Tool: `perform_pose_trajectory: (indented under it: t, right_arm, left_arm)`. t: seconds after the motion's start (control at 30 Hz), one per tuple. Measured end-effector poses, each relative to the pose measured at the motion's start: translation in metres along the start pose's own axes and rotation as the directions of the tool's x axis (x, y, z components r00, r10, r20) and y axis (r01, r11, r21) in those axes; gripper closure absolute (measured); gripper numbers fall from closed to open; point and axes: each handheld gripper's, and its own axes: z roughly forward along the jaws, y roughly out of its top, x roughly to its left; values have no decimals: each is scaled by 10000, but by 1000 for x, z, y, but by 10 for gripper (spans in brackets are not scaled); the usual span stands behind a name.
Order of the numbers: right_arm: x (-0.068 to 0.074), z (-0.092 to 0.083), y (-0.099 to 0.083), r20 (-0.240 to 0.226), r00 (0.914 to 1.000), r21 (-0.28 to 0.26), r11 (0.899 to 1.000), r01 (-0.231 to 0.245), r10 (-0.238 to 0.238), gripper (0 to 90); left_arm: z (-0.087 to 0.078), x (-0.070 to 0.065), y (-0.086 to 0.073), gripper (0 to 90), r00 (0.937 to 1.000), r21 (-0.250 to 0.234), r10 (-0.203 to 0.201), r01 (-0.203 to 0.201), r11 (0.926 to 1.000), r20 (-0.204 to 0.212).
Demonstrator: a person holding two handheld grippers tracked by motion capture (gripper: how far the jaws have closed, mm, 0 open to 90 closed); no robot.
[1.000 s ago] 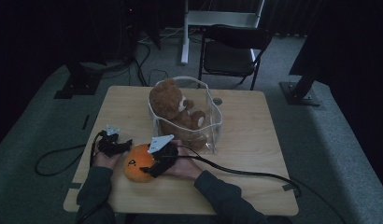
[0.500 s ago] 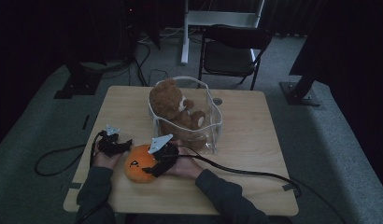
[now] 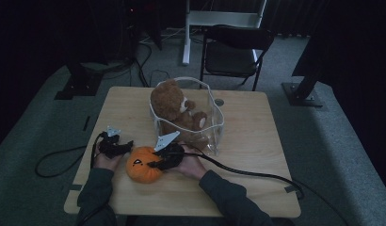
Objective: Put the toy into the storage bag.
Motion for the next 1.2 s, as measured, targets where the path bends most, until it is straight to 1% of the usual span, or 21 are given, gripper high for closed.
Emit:
perform_pose_trajectory:
  t: [0.17, 0.2, 0.43, 0.63, 0.93, 1.2]
  right_arm:
    - [4, -3, 1, 136, 9997, -103, 9997, 227, -226, 653]
    - [5, -4, 1, 189, 9993, -132, 9994, 333, -331, 660]
    - [10, -10, 3, 355, 9973, -216, 9976, 656, -648, 675]
    - [15, -17, 6, 369, 9954, -308, 9955, 893, -882, 680]
    - [19, -29, 12, 427, 9939, -639, 9925, 1046, -1020, 685]
    - [20, -39, 17, 477, 9942, -837, 9915, 999, -961, 684]
  left_arm:
    - [0, 0, 0, 306, 10000, 0, 0, 0, 10000, 1]
    - [0, 0, 0, 306, 10000, 0, -1, 1, 10000, 1]
    - [0, 0, 0, 306, 10000, -3, 2, -2, 10000, 2]
    - [0, 0, 0, 306, 10000, -3, 1, -1, 10000, 3]
    - [0, 0, 0, 306, 10000, 3, 3, -3, 10000, 3]
    - [0, 0, 0, 306, 10000, 2, 1, -1, 10000, 3]
